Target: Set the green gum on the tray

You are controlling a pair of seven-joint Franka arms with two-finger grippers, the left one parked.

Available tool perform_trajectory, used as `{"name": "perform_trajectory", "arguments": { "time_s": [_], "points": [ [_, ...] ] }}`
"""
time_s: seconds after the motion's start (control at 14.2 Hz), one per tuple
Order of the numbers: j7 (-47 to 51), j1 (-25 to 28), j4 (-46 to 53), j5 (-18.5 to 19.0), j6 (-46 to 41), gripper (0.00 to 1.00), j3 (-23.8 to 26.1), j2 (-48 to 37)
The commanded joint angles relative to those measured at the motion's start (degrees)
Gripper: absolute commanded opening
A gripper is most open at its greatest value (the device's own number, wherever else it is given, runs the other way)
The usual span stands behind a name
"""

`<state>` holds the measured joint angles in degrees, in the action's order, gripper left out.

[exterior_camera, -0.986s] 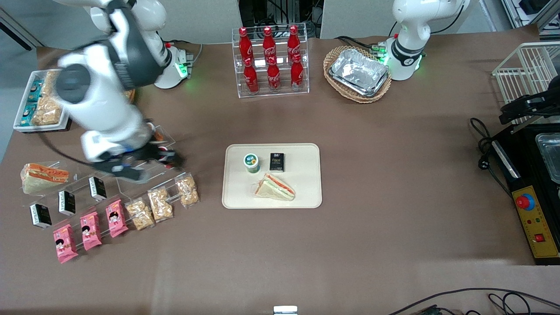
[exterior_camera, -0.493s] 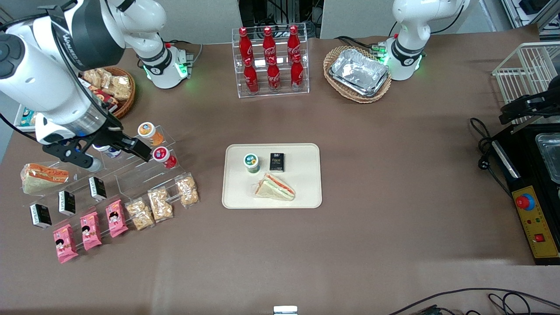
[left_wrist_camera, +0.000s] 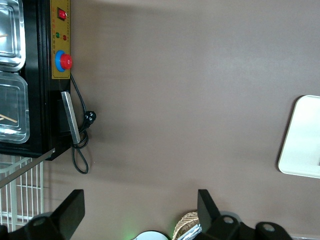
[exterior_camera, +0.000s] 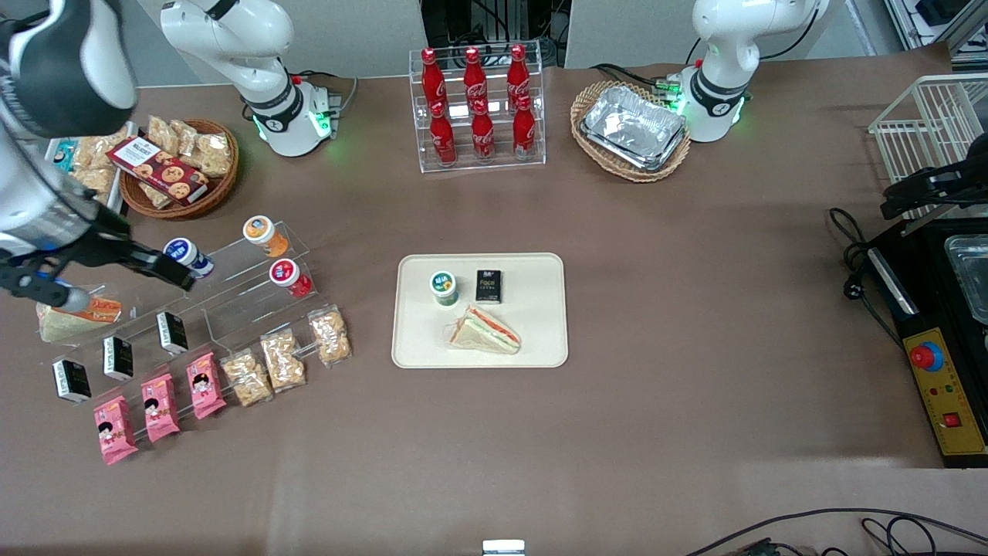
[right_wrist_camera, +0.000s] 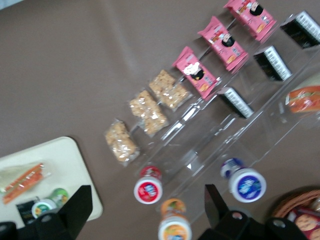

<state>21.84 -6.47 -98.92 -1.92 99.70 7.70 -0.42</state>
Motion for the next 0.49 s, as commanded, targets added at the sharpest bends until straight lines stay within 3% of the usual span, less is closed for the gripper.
{"name": "perform_trajectory", "arguments": {
  "time_s": [0.0,0.21,0.42],
  "points": [
    [-13.36,1.97,-0.58,-1.86,-2.05,1.00,-8.29,-2.56],
    [-16.56,4.97,-0.14,-1.16,-2.14,1.00,-14.81,-2.57],
    [-16.48,5.15,-0.22,-1.07,-2.40,1.00,-15.61,-2.74]
  ]
}}
